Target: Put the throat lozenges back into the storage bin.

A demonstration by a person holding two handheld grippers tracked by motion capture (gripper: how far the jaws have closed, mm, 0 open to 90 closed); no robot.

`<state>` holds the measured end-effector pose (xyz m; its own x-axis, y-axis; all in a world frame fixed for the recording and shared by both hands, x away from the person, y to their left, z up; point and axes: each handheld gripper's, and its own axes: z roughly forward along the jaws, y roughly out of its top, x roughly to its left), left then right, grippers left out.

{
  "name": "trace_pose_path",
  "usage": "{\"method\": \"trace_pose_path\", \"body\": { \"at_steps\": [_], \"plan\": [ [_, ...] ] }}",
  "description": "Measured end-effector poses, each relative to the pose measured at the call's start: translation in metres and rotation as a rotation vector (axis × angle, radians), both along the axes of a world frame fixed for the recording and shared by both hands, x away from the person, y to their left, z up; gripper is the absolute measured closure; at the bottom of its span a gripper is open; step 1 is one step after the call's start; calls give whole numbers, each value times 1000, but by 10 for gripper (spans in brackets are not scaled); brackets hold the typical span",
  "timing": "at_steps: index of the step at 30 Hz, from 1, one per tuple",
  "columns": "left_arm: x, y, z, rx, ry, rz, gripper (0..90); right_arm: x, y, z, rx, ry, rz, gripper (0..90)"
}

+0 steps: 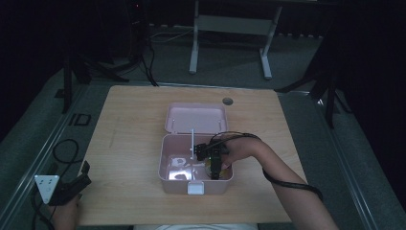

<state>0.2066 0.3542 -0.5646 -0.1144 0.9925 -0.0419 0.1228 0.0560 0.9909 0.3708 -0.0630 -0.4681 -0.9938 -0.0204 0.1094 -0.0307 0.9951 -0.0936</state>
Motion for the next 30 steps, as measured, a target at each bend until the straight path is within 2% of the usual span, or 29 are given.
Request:
{"method": "trace_pose_path", "body": {
  "at_steps": [1,2,3,9,15,17,26,28,30],
  "plan": [
    [0,0,0,0,1,-2,25,0,0,0,0,0,0,201],
    [0,0,0,0,0,-2,24,0,1,-7,-20,0,4,201],
    [0,0,0,0,0,-2,25,-1,1,-9,-31,-16,9,201],
    [0,0,0,-1,0,-4,24,-1,2,-14,-46,-45,-4,201],
    [0,0,0,-2,0,-6,24,-2,2,-21,-53,-37,1,200],
    [0,0,0,-3,0,-6,24,-2,2,-22,-54,-18,-4,198],
    [0,0,0,-4,-2,-5,24,-3,1,-19,-52,1,-12,188],
    [0,0,0,-5,-1,-6,24,-3,1,-17,-48,-1,-11,186],
    [0,0,0,-2,-1,-7,24,-2,1,-8,-25,-9,-22,186]
  ]
}}
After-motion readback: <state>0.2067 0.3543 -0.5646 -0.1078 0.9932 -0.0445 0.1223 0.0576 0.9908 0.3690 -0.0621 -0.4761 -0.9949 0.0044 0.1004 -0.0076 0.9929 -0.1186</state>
